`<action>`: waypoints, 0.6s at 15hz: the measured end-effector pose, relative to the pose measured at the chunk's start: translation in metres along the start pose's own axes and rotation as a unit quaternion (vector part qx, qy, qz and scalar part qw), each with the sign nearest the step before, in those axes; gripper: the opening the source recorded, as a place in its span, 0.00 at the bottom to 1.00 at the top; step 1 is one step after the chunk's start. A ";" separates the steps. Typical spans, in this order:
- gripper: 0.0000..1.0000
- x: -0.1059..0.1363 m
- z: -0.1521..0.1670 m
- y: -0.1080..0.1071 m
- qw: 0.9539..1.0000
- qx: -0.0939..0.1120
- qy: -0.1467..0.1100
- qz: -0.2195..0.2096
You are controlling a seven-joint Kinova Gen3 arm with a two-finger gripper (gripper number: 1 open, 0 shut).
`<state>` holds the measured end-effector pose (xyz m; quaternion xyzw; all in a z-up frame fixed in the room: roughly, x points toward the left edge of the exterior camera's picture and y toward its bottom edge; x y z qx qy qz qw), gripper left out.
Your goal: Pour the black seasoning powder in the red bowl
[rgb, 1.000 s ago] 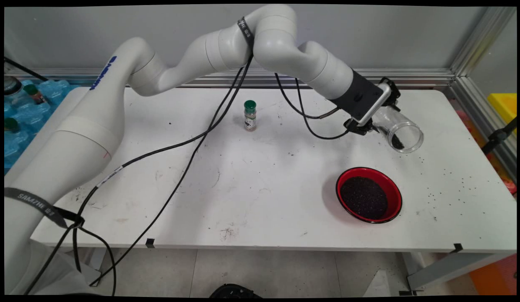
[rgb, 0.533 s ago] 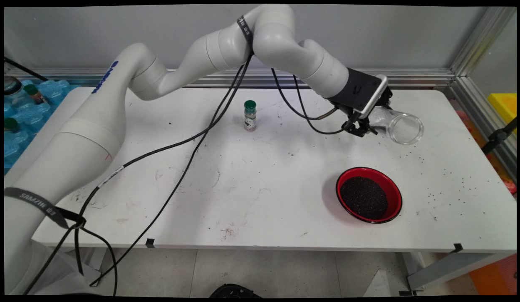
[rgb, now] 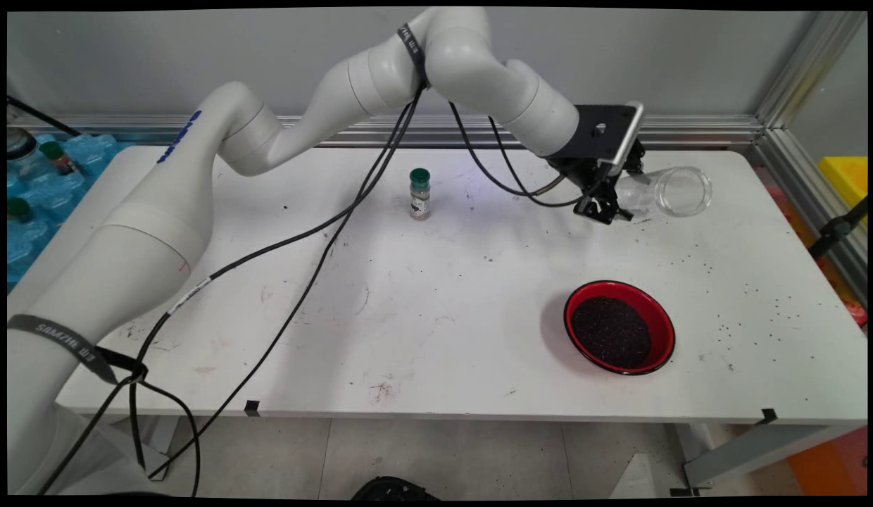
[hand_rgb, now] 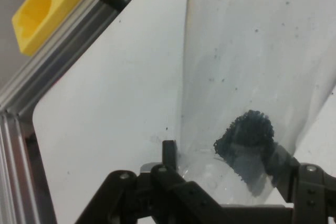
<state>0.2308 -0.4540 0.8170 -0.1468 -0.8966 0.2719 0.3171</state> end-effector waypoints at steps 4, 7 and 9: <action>0.00 -0.013 0.001 -0.007 0.997 -0.001 0.002 -0.079; 0.00 -0.025 0.002 -0.013 0.989 0.004 0.005 -0.147; 0.00 -0.032 0.003 -0.016 0.983 0.006 0.008 -0.184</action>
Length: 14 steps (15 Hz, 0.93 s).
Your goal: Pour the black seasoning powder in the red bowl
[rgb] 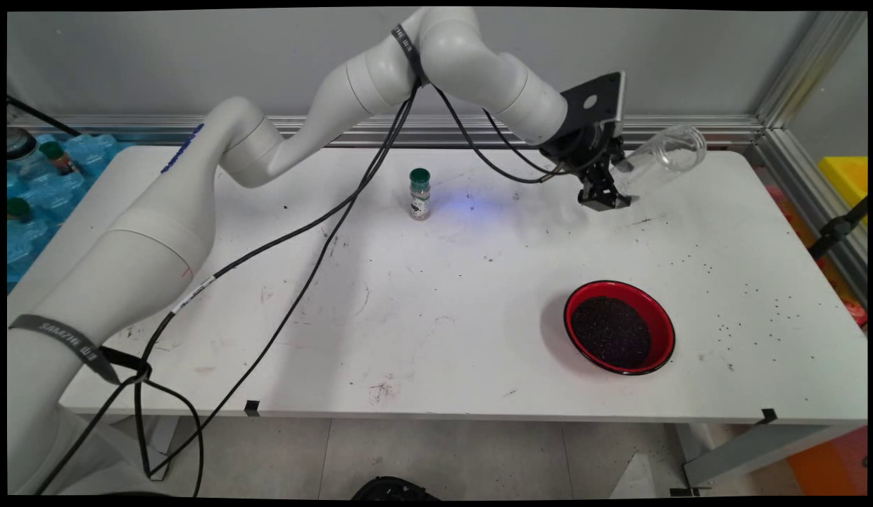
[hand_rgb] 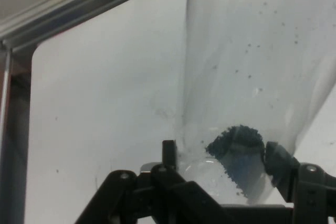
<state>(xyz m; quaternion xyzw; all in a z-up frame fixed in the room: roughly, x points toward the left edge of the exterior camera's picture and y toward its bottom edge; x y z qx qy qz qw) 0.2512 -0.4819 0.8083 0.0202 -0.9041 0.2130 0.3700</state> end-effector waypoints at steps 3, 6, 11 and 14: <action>0.00 -0.009 0.002 -0.005 0.999 0.000 0.005 -0.045; 0.00 -0.016 0.004 -0.007 0.997 -0.005 0.010 -0.077; 0.00 -0.030 0.011 -0.007 0.993 -0.008 0.016 -0.121; 0.00 -0.039 0.016 -0.006 0.989 -0.006 0.022 -0.143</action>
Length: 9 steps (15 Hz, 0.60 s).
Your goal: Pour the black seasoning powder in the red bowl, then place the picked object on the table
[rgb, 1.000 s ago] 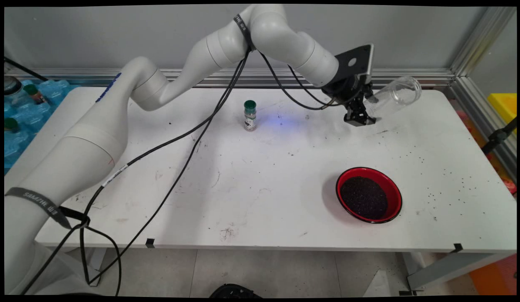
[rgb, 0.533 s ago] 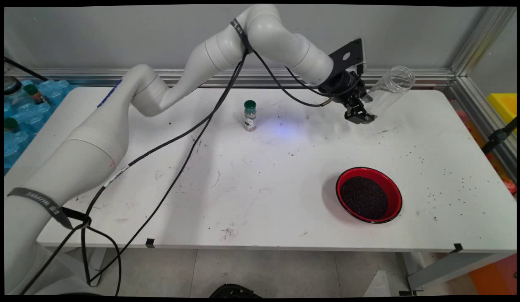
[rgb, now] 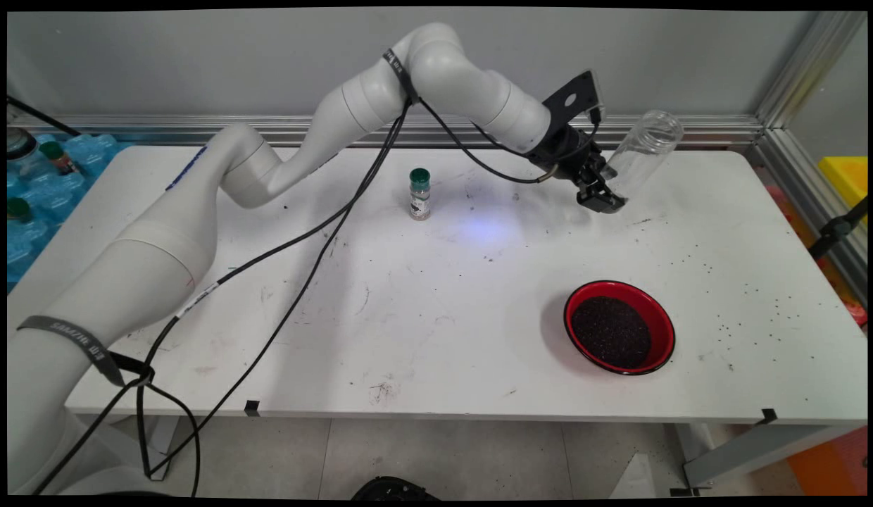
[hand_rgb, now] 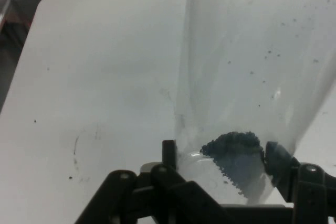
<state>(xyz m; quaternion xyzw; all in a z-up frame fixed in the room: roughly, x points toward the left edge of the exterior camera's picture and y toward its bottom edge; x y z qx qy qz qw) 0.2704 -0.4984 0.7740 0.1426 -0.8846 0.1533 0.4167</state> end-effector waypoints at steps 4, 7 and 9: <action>0.00 -0.015 0.006 -0.001 0.999 0.006 0.011 -0.031; 0.00 -0.023 0.009 -0.001 0.999 0.011 0.017 -0.045; 0.00 -0.030 0.013 -0.001 0.998 0.014 0.022 -0.057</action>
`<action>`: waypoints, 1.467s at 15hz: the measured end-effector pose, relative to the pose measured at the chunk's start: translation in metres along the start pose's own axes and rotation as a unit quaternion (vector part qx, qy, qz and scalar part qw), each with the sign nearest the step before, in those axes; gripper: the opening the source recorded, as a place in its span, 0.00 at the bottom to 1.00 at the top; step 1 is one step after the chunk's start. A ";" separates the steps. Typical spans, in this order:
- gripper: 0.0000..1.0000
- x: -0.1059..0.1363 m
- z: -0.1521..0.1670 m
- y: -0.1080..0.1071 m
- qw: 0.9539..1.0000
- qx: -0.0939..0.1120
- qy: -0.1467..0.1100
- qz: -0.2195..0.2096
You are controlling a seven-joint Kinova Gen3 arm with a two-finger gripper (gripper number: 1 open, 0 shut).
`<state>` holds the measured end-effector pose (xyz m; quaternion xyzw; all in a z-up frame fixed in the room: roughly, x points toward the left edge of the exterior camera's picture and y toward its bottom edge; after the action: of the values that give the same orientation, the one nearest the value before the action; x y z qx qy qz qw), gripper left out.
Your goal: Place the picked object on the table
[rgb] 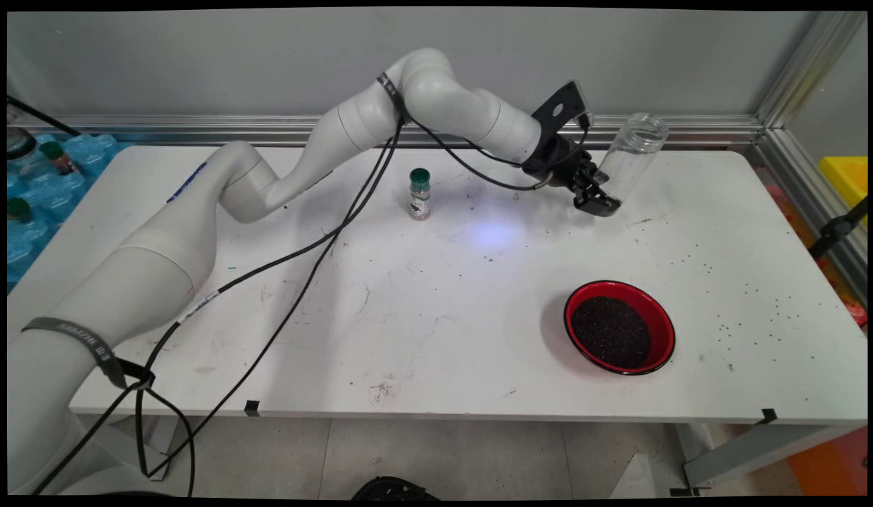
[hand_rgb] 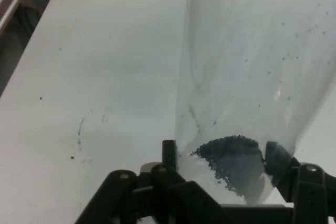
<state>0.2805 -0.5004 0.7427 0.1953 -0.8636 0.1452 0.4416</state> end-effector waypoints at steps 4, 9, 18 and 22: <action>0.00 -0.012 0.005 0.000 1.000 0.004 0.004 -0.017; 0.00 -0.025 0.011 0.002 0.999 0.007 0.006 -0.036; 0.00 -0.041 0.016 0.004 0.998 0.012 0.001 -0.054; 0.00 -0.046 0.018 0.005 0.998 0.015 0.000 -0.060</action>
<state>0.2901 -0.4940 0.6944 0.2534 -0.8481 0.1315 0.4463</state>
